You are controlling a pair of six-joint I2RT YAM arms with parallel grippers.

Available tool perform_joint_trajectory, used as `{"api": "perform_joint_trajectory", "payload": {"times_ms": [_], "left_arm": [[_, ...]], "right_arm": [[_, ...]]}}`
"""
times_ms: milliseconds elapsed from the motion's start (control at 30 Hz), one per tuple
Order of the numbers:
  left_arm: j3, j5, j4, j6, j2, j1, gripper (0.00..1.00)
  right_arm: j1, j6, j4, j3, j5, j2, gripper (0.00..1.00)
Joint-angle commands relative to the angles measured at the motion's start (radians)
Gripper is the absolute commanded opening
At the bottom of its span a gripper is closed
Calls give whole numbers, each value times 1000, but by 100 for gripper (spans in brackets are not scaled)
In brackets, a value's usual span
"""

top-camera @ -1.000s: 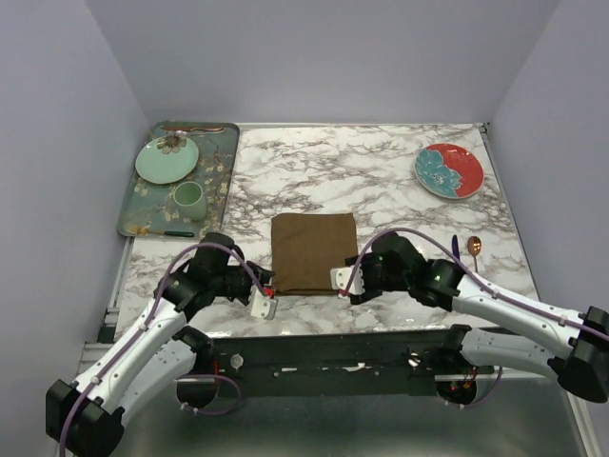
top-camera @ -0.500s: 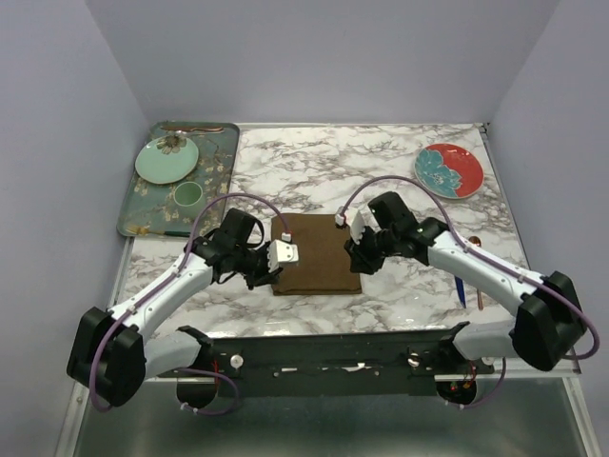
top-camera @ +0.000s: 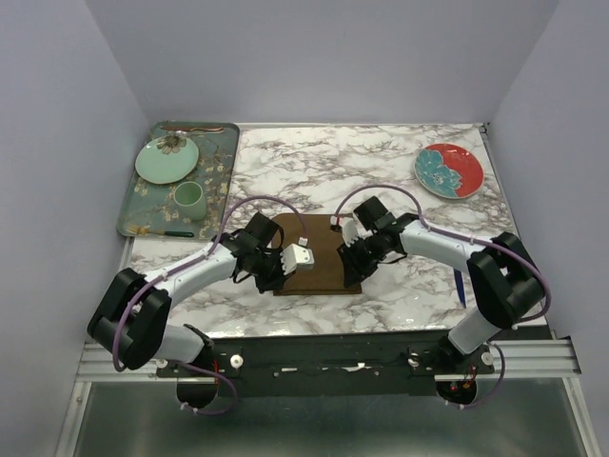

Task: Fold the napkin into a case and place the utensils inside
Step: Turn over the upper triangle folded napkin at the center of the board.

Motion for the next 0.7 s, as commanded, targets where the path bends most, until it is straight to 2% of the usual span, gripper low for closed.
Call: {"api": "perform_joint_trajectory", "payload": {"times_ms": [0, 267, 333, 367, 400, 500, 667], "left_arm": [[4, -99, -36, 23, 72, -25, 12], [-16, -181, -70, 94, 133, -46, 13], [-16, -173, -85, 88, 86, -45, 17], [-10, -156, -96, 83, 63, -43, 23], [8, -105, -105, 65, 34, -39, 25], [73, -40, -99, -15, -52, 6, 30], [216, 29, -98, -75, -9, 171, 32]], "right_arm": [[-8, 88, -9, 9, -30, 82, 31], [-23, 80, -131, 94, -10, 191, 30], [-23, 39, -164, 124, 8, 183, 31], [-23, 24, -185, 130, 30, 174, 31], [-21, -5, -194, 137, 42, 150, 31], [-23, -64, -230, 167, 74, 94, 33], [-20, -147, -198, 138, 93, -7, 37]]}}
